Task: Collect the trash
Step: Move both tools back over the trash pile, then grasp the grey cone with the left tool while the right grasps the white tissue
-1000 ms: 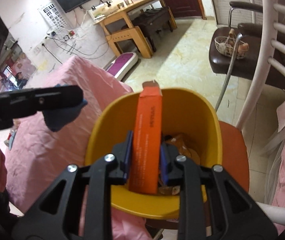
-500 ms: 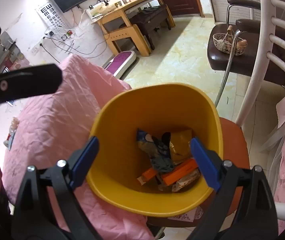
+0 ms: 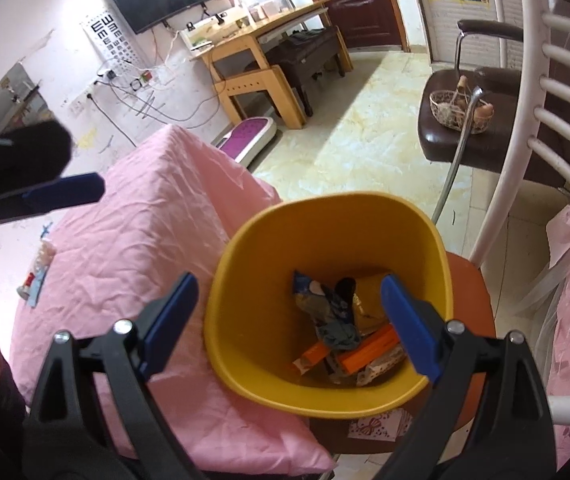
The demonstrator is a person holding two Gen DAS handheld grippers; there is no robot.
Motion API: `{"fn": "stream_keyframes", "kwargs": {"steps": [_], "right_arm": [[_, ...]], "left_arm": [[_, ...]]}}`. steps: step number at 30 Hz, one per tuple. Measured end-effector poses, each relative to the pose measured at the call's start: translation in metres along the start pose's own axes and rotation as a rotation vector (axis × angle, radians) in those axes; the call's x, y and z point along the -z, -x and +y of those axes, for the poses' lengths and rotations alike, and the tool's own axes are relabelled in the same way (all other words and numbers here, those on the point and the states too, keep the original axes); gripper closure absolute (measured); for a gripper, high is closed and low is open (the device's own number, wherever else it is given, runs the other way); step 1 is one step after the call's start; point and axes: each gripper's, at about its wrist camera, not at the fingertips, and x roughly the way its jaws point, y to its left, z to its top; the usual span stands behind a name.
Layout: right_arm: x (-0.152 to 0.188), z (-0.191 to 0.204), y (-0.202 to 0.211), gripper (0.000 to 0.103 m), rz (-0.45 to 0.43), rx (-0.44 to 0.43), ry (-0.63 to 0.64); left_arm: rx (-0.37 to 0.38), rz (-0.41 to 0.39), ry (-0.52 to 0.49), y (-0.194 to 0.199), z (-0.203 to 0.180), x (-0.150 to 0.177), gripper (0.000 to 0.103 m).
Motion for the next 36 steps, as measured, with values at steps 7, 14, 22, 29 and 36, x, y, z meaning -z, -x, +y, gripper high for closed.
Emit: {"fn": "stream_keyframes", "kwargs": {"steps": [7,14,22,29,36], "right_arm": [[-0.016,0.057,0.015,0.007,-0.059,-0.047,0.096],[-0.026,0.146,0.001,0.006,-0.044,-0.147,0.229],[-0.014,0.262,-0.032,0.006,0.023,-0.269,0.409],[0.002,0.334,-0.056,0.006,0.069,-0.305,0.525],[0.002,0.366,-0.079,0.006,0.112,-0.304,0.543]], "left_arm": [[-0.201,-0.133,0.023,0.068,0.041,0.022,0.026],[-0.384,-0.243,0.168,0.150,0.126,0.056,0.022],[-0.632,-0.310,0.355,0.228,0.231,0.115,0.021],[-0.681,-0.267,0.481,0.255,0.303,0.151,0.022],[-0.524,-0.195,0.537,0.244,0.331,0.174,0.022]]}}
